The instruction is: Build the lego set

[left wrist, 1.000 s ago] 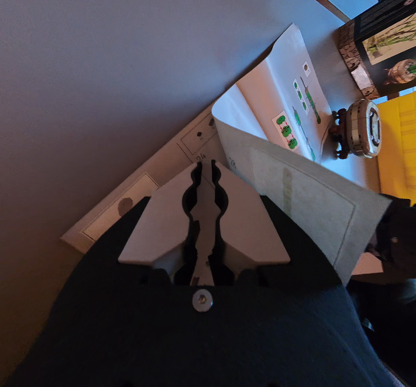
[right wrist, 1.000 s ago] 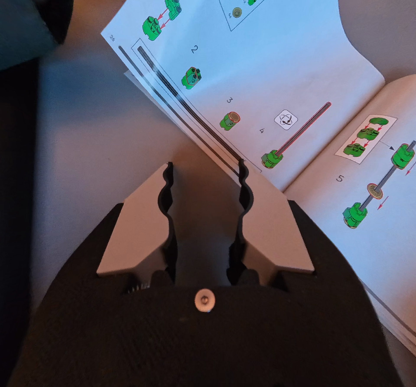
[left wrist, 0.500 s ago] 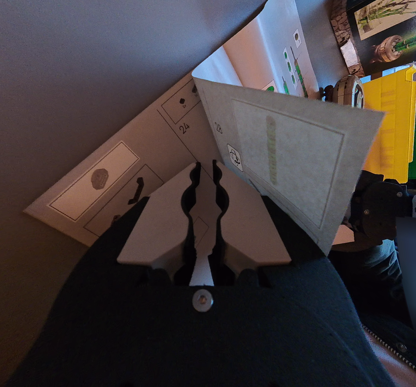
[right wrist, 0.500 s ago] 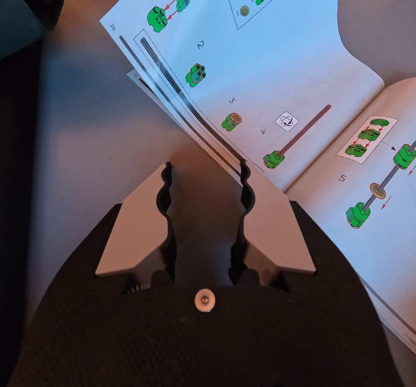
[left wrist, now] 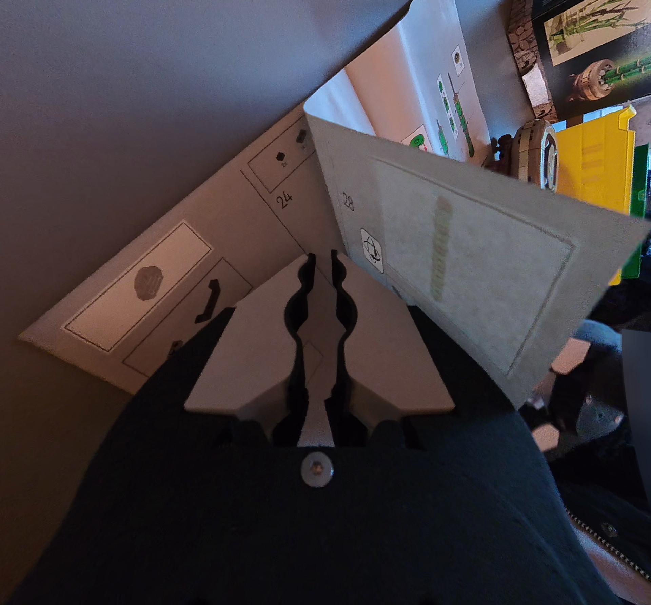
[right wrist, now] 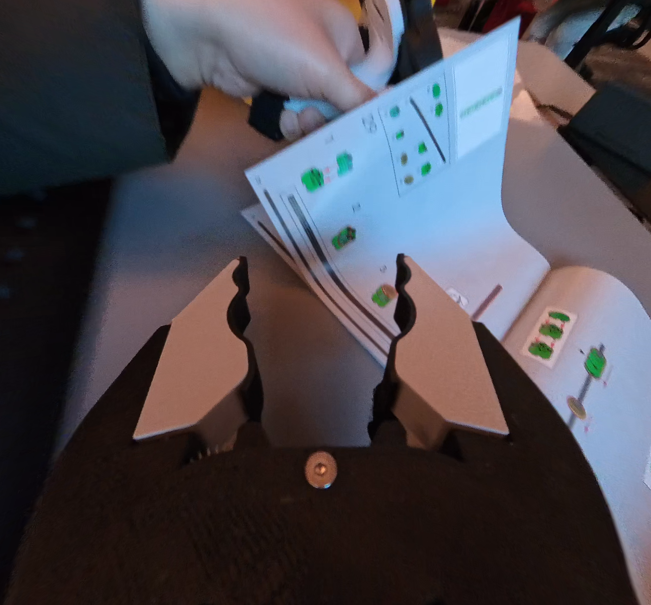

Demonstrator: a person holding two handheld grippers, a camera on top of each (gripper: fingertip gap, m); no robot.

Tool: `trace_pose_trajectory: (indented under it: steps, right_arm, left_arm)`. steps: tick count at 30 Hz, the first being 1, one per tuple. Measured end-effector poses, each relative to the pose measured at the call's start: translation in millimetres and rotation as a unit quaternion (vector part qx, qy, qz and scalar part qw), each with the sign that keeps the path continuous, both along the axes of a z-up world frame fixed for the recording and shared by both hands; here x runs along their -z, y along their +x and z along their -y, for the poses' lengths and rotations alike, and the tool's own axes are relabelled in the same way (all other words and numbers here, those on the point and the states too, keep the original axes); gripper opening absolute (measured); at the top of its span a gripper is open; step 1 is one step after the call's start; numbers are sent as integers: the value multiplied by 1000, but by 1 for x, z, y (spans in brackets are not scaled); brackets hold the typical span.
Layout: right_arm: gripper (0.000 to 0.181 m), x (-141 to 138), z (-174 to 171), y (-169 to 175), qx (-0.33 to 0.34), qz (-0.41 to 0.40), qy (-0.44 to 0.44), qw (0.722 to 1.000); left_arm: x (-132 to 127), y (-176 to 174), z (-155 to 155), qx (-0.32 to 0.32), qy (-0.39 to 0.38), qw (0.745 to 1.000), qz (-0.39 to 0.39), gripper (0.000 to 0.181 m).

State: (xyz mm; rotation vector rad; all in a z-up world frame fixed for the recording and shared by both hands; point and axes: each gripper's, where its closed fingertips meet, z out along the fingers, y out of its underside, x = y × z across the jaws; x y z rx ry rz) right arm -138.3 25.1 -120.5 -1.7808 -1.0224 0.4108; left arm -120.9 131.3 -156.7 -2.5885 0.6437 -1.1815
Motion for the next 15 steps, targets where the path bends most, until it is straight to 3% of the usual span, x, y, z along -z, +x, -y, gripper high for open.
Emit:
trace_pose_trajectory:
  steps: [5,10,12,15]
  right_arm:
    - [79,-2,-14,-21,29,26,35,999]
    - [69,12,-22,-21,40,44,9,998]
    - [51,10,-24,-15,44,46,13,998]
    - [38,-9,-28,-1,65,29,42,997]
  left_arm:
    - [0,0,0,-3,-5,1000,5,7]
    - [-2,4,6,7,-21,1000,20,12]
    - [-3,8,11,16,-32,999,28,14]
    - [-8,15,18,29,-40,998,46,15]
